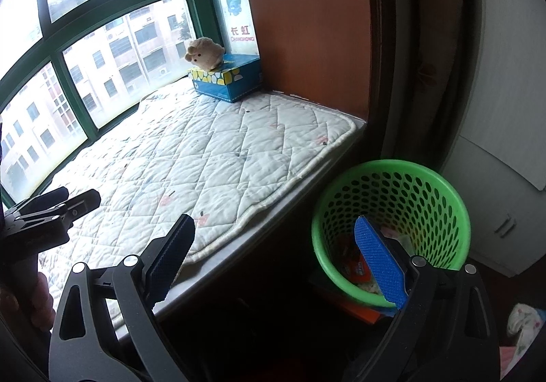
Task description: Collect trash
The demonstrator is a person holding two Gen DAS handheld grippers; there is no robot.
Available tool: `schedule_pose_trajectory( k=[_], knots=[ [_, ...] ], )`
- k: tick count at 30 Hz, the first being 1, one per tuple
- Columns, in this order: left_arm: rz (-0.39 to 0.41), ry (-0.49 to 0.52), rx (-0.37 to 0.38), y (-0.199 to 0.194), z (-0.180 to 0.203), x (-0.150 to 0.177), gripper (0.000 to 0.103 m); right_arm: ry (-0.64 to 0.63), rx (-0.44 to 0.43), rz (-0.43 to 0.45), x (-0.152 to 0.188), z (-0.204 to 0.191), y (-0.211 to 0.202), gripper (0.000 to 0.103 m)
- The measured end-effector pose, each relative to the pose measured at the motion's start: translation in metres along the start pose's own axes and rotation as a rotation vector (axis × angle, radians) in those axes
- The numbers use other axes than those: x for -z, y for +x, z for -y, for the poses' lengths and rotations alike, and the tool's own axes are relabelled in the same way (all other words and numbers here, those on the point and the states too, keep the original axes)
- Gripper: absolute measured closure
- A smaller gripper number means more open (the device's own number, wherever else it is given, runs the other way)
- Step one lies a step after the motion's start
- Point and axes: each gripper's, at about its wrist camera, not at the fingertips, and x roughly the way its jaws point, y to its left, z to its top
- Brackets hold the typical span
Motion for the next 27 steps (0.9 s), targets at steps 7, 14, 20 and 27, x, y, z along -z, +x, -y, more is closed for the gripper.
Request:
schedule_pose_trajectory(
  k=[7,14,20,27],
  knots=[
    [0.004,-0.006,-0.008,0.0003,-0.0043,-0.0001,0.007,-0.006,0.000,0.001,-0.0008,-0.0016,0.0005,0.009],
    [0.003,-0.014,-0.013,0.0012,-0.0083,0.0005,0.007,-0.009,-0.001,0.004,-0.0013,-0.0027,0.0005,0.009],
    [0.007,-0.015,-0.017,0.0005,-0.0087,0.0013,0.007,-0.009,-0.003,0.007,-0.0014,-0.0028,0.0001,0.009],
    [0.006,-0.016,-0.021,0.0002,-0.0081,0.0013,0.007,-0.008,-0.005,0.006,-0.0014,-0.0028,0.0001,0.009]
  ],
)
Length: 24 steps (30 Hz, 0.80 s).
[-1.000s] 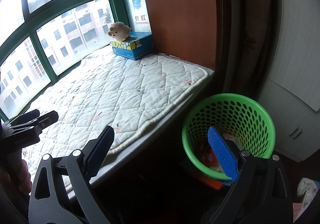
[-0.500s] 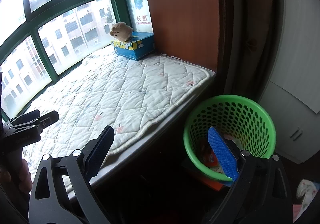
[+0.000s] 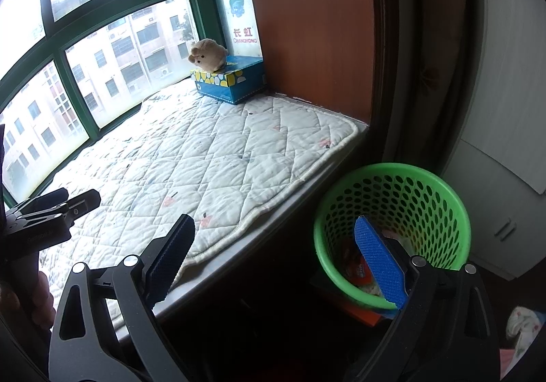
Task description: Collect trash
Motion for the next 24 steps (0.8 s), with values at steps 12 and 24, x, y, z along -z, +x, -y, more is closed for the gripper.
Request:
schedule_pose_trajectory(
  k=[12,24],
  knots=[
    [0.007,0.000,-0.004,-0.0005,-0.0003,0.0011,0.007,-0.002,-0.005,-0.002,-0.0005,-0.0012,0.0006,0.009],
    [0.010,-0.018,-0.025,-0.0021,-0.0005,0.0008,0.007,-0.001,-0.006,-0.001,0.0008,-0.0029,0.0007,0.009]
  ],
)
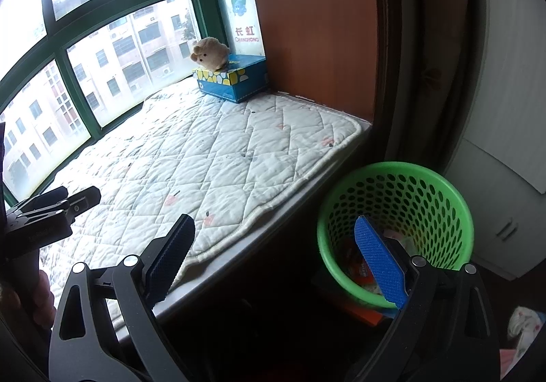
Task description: Collect trash
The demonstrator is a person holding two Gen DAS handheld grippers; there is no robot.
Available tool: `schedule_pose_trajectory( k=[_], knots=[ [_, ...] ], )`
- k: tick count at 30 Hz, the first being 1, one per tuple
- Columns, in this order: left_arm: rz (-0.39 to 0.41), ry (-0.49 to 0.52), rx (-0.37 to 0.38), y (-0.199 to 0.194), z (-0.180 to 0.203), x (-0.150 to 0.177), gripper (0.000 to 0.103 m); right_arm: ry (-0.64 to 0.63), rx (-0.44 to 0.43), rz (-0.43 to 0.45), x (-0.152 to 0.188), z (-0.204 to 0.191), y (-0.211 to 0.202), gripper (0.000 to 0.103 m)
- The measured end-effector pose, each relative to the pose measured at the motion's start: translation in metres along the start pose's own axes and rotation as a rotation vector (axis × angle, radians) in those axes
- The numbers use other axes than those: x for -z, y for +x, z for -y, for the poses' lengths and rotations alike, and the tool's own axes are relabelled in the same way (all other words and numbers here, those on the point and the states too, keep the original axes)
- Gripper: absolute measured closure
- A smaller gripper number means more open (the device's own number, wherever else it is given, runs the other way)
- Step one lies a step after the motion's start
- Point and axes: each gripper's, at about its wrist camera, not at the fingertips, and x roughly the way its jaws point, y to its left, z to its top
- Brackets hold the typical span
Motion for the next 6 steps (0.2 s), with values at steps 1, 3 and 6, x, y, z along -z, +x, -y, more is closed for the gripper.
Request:
schedule_pose_trajectory(
  k=[1,3,6],
  knots=[
    [0.003,0.001,0.000,-0.0008,-0.0001,-0.0002,0.007,0.001,0.000,0.000,0.0000,0.0001,0.0000,0.009],
    [0.007,0.000,0.000,-0.0018,-0.0002,-0.0001,0.007,0.003,-0.003,0.000,-0.0002,0.0008,0.0005,0.009],
    [0.007,-0.002,0.001,-0.0022,-0.0007,-0.0001,0.007,0.001,-0.005,0.001,-0.0001,0.0001,0.0007,0.009]
  ],
)
